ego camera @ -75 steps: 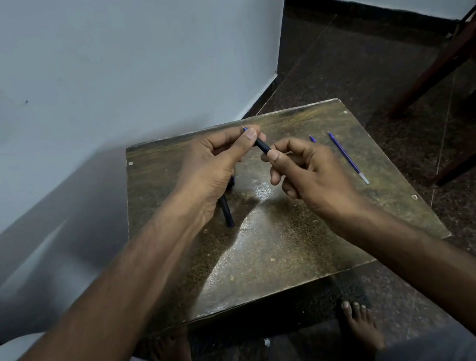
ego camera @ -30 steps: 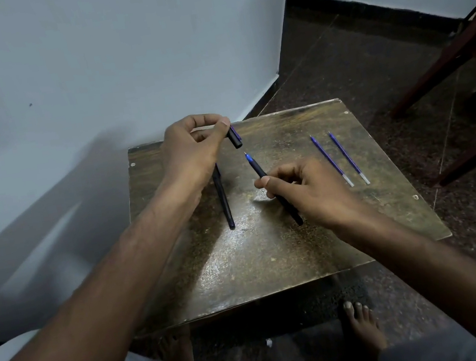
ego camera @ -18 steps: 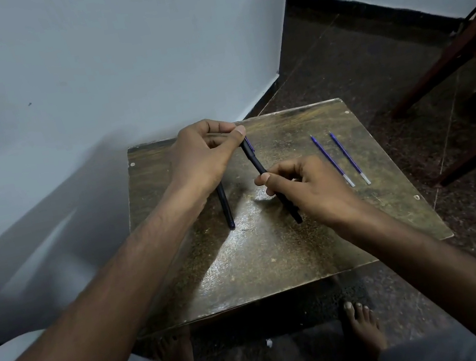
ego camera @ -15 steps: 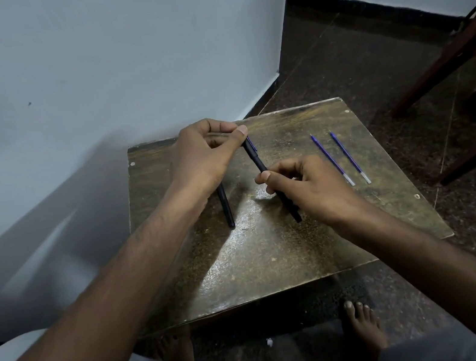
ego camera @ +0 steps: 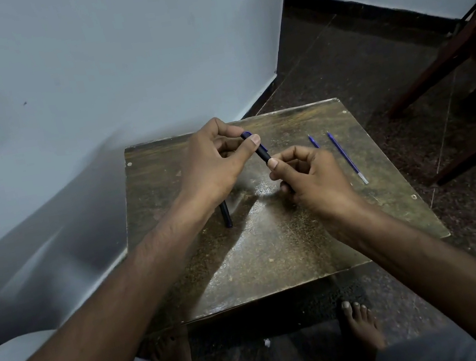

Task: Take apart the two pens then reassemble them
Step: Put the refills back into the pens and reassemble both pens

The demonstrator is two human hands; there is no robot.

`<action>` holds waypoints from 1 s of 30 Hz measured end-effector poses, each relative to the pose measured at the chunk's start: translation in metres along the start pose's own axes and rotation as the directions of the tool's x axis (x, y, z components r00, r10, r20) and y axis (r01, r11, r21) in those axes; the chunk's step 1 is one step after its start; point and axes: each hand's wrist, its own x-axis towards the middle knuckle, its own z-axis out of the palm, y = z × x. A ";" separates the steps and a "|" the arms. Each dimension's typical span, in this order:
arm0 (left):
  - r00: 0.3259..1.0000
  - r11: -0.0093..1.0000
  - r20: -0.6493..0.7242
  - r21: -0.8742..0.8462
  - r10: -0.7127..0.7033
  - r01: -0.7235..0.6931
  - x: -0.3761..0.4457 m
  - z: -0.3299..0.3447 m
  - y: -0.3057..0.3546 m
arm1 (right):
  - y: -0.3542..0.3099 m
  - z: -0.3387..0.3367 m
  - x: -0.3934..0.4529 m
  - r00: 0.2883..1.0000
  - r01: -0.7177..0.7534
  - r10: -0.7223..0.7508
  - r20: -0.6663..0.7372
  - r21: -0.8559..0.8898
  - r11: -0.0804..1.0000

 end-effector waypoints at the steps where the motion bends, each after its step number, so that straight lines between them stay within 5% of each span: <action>1: 1.000 1.000 0.013 -0.014 -0.002 0.002 0.001 0.000 -0.002 | 0.001 0.000 0.000 1.000 -0.005 0.005 -0.001 0.004 1.000; 9: 0.996 0.989 0.082 -0.143 -0.015 0.027 0.004 0.002 -0.014 | 0.002 0.004 -0.004 1.000 -0.012 0.013 -0.002 0.071 0.997; 14: 0.999 0.984 0.003 -0.174 -0.033 0.033 0.003 0.002 0.002 | -0.010 0.002 0.001 0.996 0.084 -0.084 0.018 -0.033 0.996; 18: 0.999 0.998 -0.006 -0.029 -0.052 0.052 0.004 -0.009 0.003 | -0.013 0.004 0.001 0.988 0.155 -0.145 0.060 -0.231 0.961; 22: 0.999 0.981 0.046 0.192 -0.012 0.003 0.008 -0.024 0.008 | -0.012 0.012 -0.001 0.989 0.123 -0.099 0.107 -0.253 0.960; 27: 0.995 0.837 -0.057 0.546 0.087 -0.042 0.014 -0.048 0.000 | -0.011 0.020 0.009 0.995 0.094 -0.074 0.074 -0.317 0.944; 30: 0.999 0.747 -0.037 0.664 -0.018 0.038 0.014 -0.052 -0.014 | -0.010 0.025 0.015 0.994 0.110 -0.092 0.064 -0.403 0.909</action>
